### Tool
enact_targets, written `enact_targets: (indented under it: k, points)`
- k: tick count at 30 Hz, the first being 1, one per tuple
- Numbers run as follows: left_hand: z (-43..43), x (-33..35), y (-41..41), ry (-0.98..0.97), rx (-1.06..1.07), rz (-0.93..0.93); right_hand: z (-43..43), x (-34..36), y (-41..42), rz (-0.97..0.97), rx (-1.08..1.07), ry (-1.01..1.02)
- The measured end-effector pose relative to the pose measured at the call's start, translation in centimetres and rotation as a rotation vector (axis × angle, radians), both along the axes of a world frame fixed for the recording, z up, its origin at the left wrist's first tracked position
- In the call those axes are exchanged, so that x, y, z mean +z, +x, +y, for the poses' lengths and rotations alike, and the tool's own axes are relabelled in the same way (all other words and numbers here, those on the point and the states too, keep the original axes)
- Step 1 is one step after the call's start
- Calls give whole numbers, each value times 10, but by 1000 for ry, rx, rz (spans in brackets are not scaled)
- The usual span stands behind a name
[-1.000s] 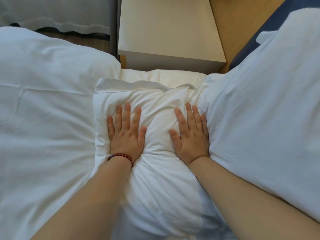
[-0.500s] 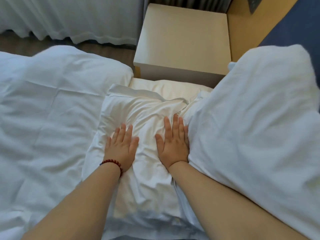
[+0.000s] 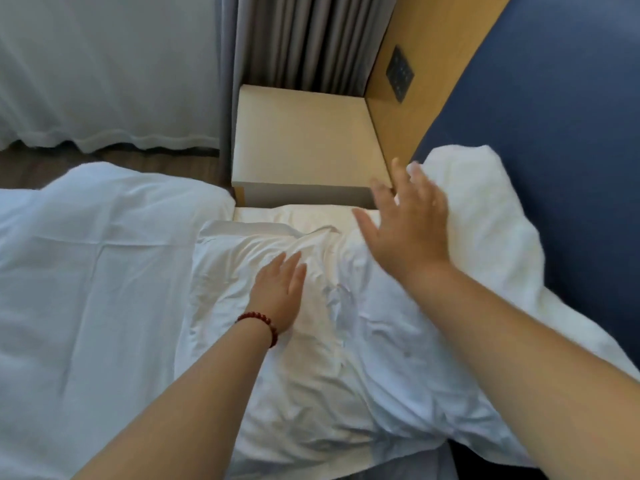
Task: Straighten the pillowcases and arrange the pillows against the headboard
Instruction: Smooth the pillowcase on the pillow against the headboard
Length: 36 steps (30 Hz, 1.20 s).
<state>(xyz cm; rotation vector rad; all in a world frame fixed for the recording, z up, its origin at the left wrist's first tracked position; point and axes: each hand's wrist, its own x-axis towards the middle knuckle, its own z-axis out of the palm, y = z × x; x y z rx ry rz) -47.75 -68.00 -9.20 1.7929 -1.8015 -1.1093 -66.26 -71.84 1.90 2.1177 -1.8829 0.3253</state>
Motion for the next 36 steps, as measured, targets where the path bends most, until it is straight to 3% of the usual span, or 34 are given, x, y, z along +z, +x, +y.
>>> enact_targets:
  k: [3, 5, 7, 12, 15, 19, 22, 24, 30, 34, 36]
  points:
    - [-15, 50, -34, -139, -79, 156, -21, 42, -49, 120, -290, 110]
    - [-25, 80, -53, -180, -70, 256, -22, 56, -76, 97, -452, 210]
    - [-35, 102, -69, -214, -77, 310, -12, 56, -89, 10, -456, 212]
    - [-64, 136, -114, -209, -142, 389, 24, 54, -102, -592, -281, 111]
    - [-85, 154, -141, -74, -137, 491, 43, 63, -108, -884, -292, 66]
    - [-102, 162, -160, 169, -199, 463, 45, 75, -114, -1072, -339, -4]
    - [-102, 161, -160, 219, -240, 358, 43, 75, -112, -1169, -331, -102]
    - [-102, 156, -152, 269, -201, 464, 45, 75, -107, -1272, -316, -237]
    - [-99, 160, -128, 280, -136, 760, 46, 79, -101, -1238, -326, -363]
    - [-104, 174, -133, 171, -74, 801, 32, 95, -112, -1225, -348, 4]
    - [-109, 176, -133, 115, -51, 762, 27, 101, -117, -1193, -330, 0]
